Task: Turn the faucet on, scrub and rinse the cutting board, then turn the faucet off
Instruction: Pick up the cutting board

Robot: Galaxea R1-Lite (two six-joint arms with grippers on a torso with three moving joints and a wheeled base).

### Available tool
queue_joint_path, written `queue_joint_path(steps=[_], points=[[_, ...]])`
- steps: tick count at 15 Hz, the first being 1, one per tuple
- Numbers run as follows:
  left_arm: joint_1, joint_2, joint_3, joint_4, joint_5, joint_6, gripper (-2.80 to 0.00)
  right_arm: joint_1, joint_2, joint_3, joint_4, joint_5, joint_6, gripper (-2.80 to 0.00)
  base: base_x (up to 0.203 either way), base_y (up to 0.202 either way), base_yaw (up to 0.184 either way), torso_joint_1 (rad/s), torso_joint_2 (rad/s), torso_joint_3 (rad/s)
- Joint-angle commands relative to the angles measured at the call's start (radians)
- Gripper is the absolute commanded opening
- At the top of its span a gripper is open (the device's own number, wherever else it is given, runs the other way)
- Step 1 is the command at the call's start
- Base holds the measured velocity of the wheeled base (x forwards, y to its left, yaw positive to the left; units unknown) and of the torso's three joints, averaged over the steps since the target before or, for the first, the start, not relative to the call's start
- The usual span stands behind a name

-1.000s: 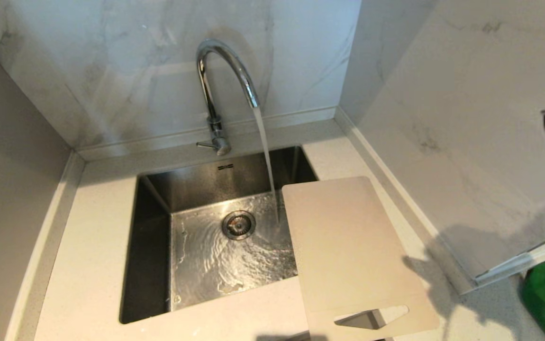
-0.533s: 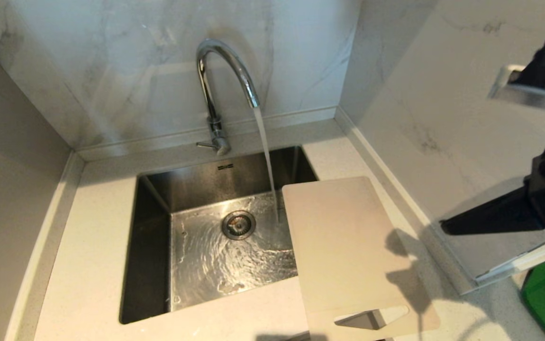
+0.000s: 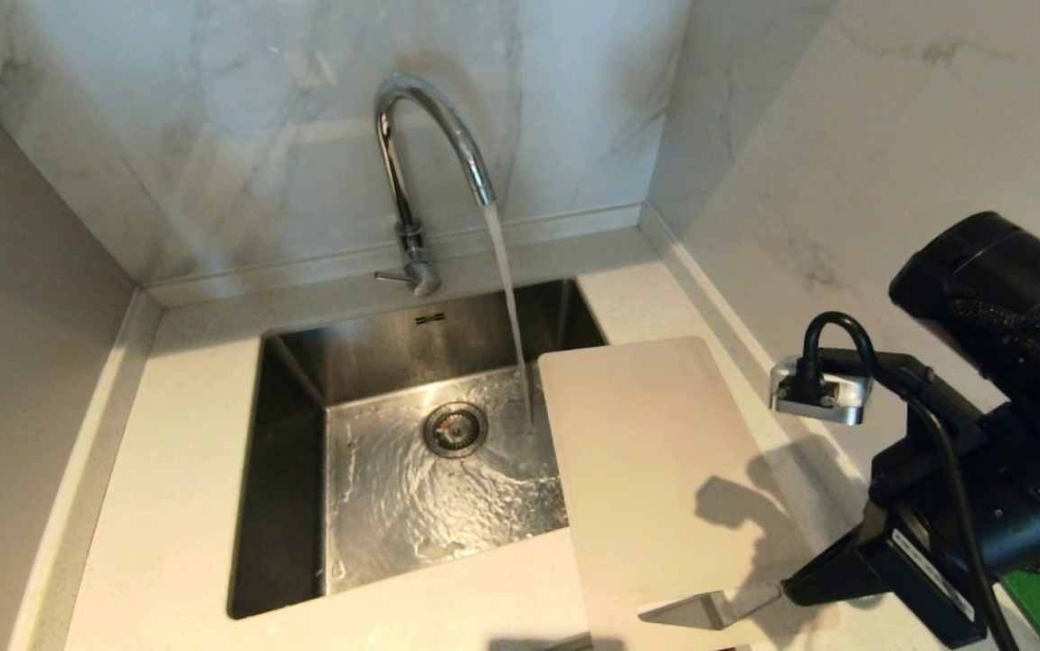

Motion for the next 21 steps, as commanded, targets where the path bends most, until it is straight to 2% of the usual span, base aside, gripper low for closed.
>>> queue_joint_path(steps=[1,4,7,9,11,14,16,21], points=[[0.000,-0.002,0.000,0.000,0.000,0.000,-2.80,0.000,0.026,0.031,0.007,0.022,-0.002,-2.80,0.000,0.000,0.000,0.000,0.00,0.000],[0.000,-0.002,0.000,0.000,0.000,-0.001,-2.80,0.001,0.061,0.057,0.008,0.021,-0.018,-2.80,0.000,0.000,0.000,0.000,0.00,0.000],[-0.001,-0.003,0.000,0.000,0.000,-0.001,-2.80,0.020,0.085,0.070,0.006,-0.002,-0.083,-2.80,0.000,0.000,0.000,0.000,0.00,0.000],[-0.002,-0.003,0.000,0.000,0.000,-0.001,-2.80,0.038,0.085,0.084,0.007,-0.071,-0.137,-2.80,0.000,0.000,0.000,0.000,0.00,0.000],[0.000,-0.003,0.000,0.000,0.000,-0.001,-2.80,0.054,0.091,0.137,-0.013,-0.187,-0.215,-2.80,0.000,0.000,0.000,0.000,0.00,0.000],[0.000,-0.002,0.000,0.000,0.000,-0.001,-2.80,0.099,0.093,0.245,-0.187,-0.304,-0.258,-2.80,0.000,0.000,0.000,0.000,0.00,0.000],[-0.001,-0.003,0.000,0.000,0.000,-0.001,-2.80,0.131,0.105,0.310,-0.273,-0.428,-0.281,-2.80,0.000,0.000,0.000,0.000,0.00,0.000],[0.000,-0.002,0.000,0.000,0.000,-0.001,-2.80,0.229,0.097,0.360,-0.287,-0.491,-0.292,-2.80,0.000,0.000,0.000,0.000,0.00,0.000]])
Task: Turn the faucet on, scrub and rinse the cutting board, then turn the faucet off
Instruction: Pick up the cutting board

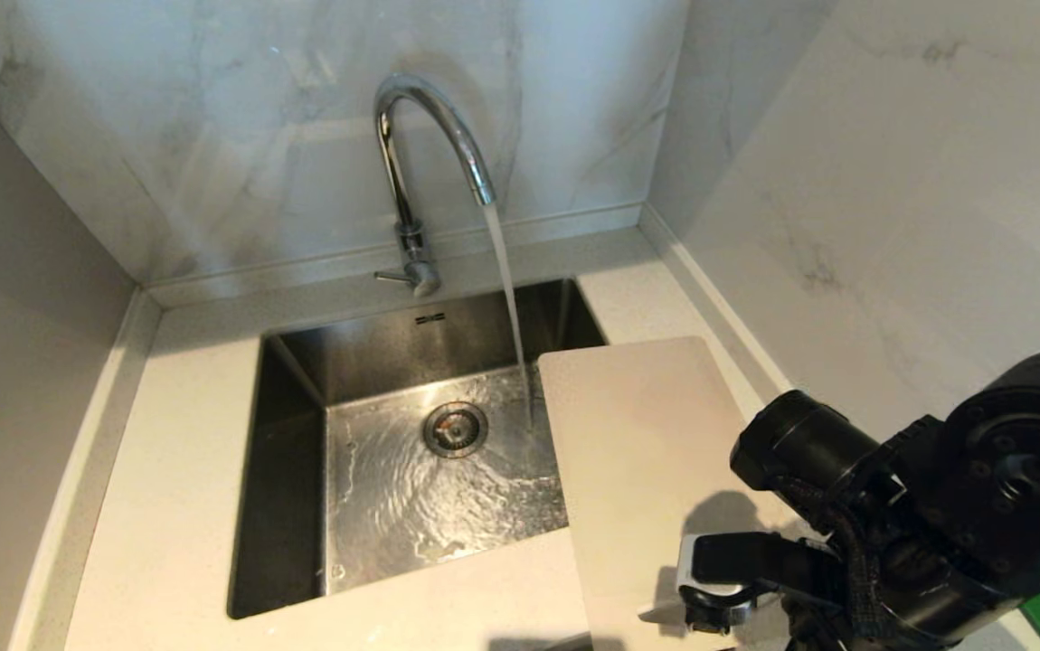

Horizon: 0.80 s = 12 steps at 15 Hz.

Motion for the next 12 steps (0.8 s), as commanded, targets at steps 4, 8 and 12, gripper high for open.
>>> queue_joint_path(steps=[4,8,12], points=[[0.000,-0.003,0.000,0.000,0.000,0.000,-2.80,0.037,-0.003,0.082,-0.141,-0.028,0.010,0.00,0.000,0.000,0.000,0.000,0.00,0.000],[0.000,-0.003,0.000,0.000,0.000,0.000,-2.80,0.092,-0.015,0.207,-0.259,-0.066,0.012,0.00,0.000,0.000,0.000,0.000,0.00,0.000],[0.000,-0.003,0.000,0.000,0.000,0.000,-2.80,0.118,-0.023,0.246,-0.266,-0.061,0.001,0.00,0.000,0.000,0.000,0.000,0.00,0.000]])
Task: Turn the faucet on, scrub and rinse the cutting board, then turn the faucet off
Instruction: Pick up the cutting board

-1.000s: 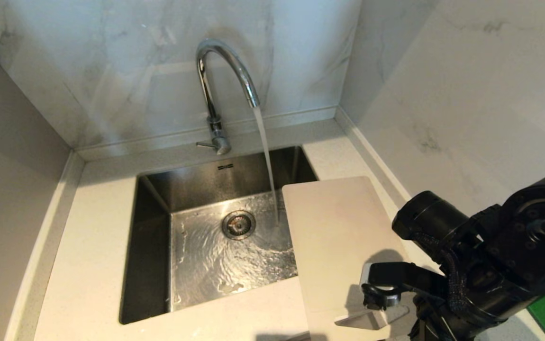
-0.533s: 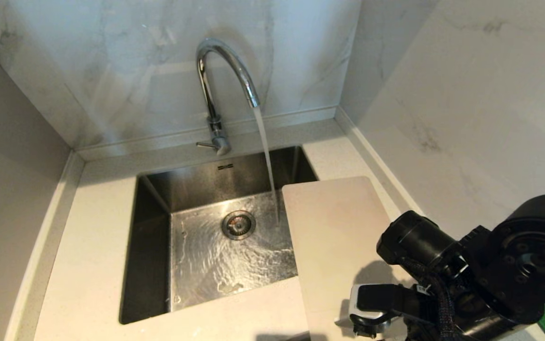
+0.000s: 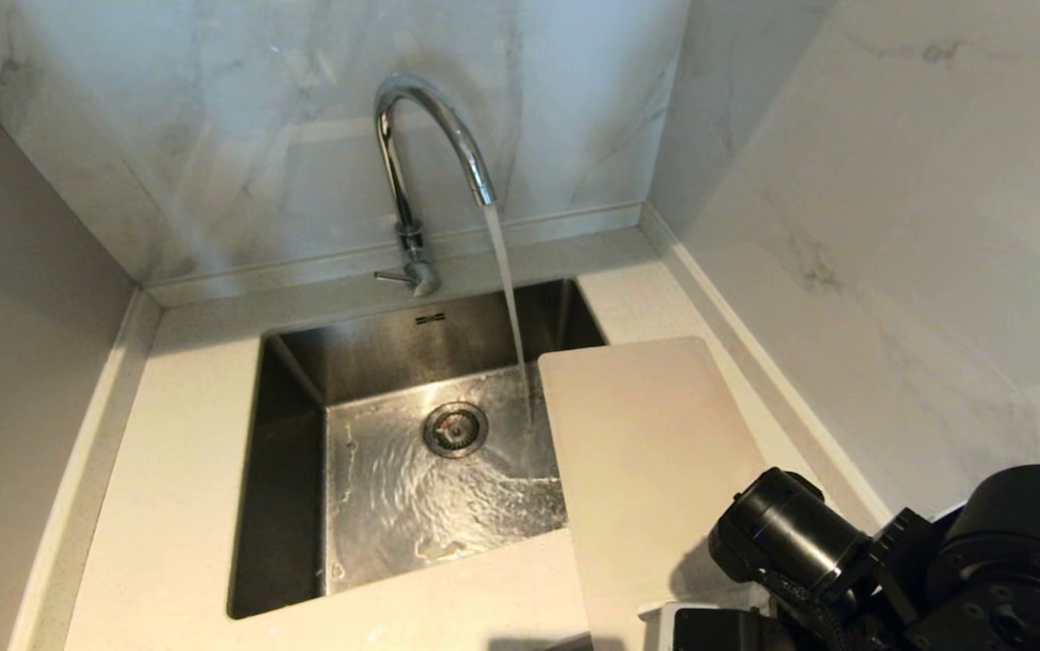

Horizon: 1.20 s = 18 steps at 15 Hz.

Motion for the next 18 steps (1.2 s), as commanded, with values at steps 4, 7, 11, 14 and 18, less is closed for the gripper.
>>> queue_joint_path(steps=[4,7,11,14,18], points=[[0.001,-0.002,0.000,0.000,0.001,0.000,-2.80,0.031,0.003,0.107,-0.186,0.023,-0.075,0.00,0.000,0.000,0.000,0.000,0.00,0.000],[0.001,-0.003,0.000,0.000,0.001,0.000,-2.80,0.030,0.009,0.182,-0.295,0.024,-0.177,0.00,0.000,0.000,0.000,0.000,0.00,0.000],[0.000,-0.003,0.000,0.000,0.001,0.000,-2.80,0.030,0.017,0.220,-0.297,0.020,-0.252,0.00,0.000,0.000,0.000,0.000,0.00,0.000],[0.000,-0.002,0.000,0.000,0.001,0.000,-2.80,0.025,0.025,0.196,-0.299,0.013,-0.338,0.00,0.000,0.000,0.000,0.000,0.00,0.000],[0.000,-0.003,0.000,0.000,0.001,0.000,-2.80,-0.003,0.051,0.170,-0.299,-0.024,-0.395,0.00,0.000,0.000,0.000,0.000,0.00,0.000]])
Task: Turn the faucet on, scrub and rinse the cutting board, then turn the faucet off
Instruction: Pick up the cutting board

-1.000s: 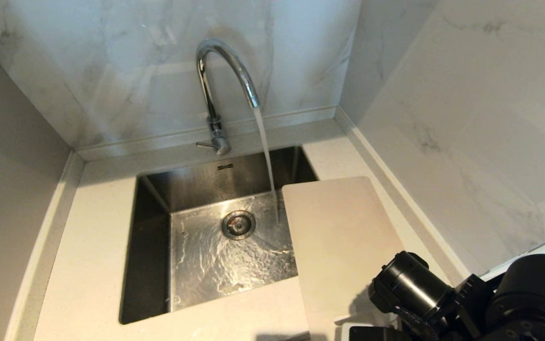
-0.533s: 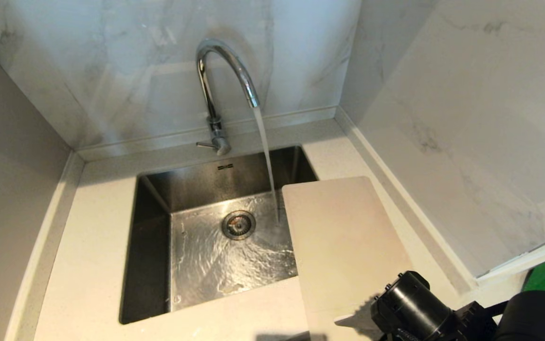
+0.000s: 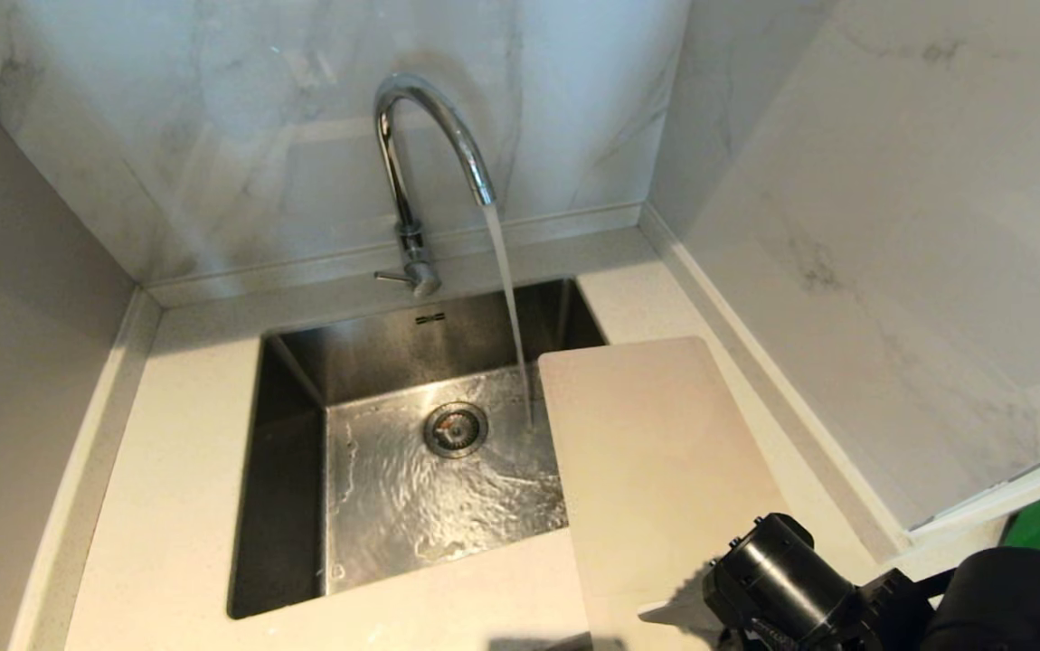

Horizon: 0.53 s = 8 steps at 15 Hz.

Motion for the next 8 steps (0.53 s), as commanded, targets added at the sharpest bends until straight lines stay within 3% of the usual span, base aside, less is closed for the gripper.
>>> queue_joint_path(steps=[1,4,8], points=[[0.001,-0.003,0.000,-0.001,0.000,-0.001,-2.80,-0.033,0.021,-0.013,0.001,-0.003,-0.032,0.00,0.000,0.000,0.000,0.000,0.00,0.000],[0.001,-0.002,0.000,-0.001,0.000,-0.001,-2.80,-0.099,0.063,-0.050,0.001,-0.003,-0.097,0.00,0.000,0.000,0.000,0.000,0.00,0.000],[0.001,-0.002,0.000,-0.001,0.000,-0.001,-2.80,-0.104,0.105,-0.072,-0.002,-0.003,-0.100,0.00,0.000,0.000,0.000,0.000,0.00,0.000]])
